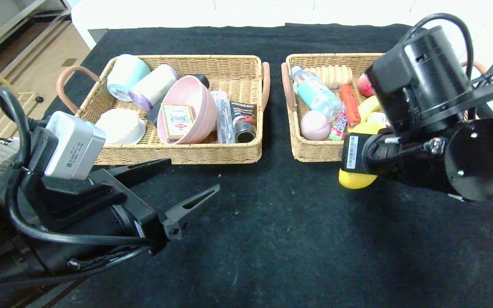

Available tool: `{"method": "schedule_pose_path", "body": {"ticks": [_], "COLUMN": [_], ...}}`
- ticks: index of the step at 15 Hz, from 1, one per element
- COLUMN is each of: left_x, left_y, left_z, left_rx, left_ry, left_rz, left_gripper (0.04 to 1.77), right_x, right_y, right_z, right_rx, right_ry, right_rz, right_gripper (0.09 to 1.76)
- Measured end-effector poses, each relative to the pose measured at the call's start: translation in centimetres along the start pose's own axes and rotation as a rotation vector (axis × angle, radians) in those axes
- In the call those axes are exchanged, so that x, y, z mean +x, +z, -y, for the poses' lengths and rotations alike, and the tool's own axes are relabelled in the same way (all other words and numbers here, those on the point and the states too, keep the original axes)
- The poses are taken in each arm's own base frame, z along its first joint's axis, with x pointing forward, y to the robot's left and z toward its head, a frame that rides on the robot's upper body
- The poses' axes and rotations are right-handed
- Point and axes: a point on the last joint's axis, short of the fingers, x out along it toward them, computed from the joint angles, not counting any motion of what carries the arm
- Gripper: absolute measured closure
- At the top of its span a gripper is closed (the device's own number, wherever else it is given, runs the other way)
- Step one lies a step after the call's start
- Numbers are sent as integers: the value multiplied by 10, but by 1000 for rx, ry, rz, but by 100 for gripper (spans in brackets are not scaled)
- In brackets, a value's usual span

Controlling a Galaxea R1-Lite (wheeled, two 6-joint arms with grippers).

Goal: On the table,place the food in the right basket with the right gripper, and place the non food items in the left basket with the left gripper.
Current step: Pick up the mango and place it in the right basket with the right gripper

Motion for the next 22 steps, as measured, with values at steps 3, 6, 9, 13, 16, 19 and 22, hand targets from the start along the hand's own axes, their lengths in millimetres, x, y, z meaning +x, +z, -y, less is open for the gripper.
{"method": "schedule_pose_path", "body": {"ticks": [3,6,9,13,16,19,22], "left_x": [0,0,0,1,1,1,1], "left_y": [-1,-1,-1,-2,-2,-2,-2], "left_z": [0,0,0,0,1,1,1], "left_rx": [0,0,0,0,0,0,0], "left_ry": [0,0,0,-2,-3,-3,-4], "left_rz": [-2,-3,-3,-6,-8,-8,-8], "left_gripper": [9,9,9,9,9,9,9], "right_x": [6,21,38,61,75,81,83], "right_y": [30,47,60,68,72,70,67], "right_z": [13,23,27,27,28,27,26], "right_rx": [53,104,160,195,223,223,220], "right_ry": [-36,-83,-91,-99,-98,-104,-107], "right_rz": [70,110,186,261,313,312,306], "right_gripper": [86,87,87,87,87,87,87]}}
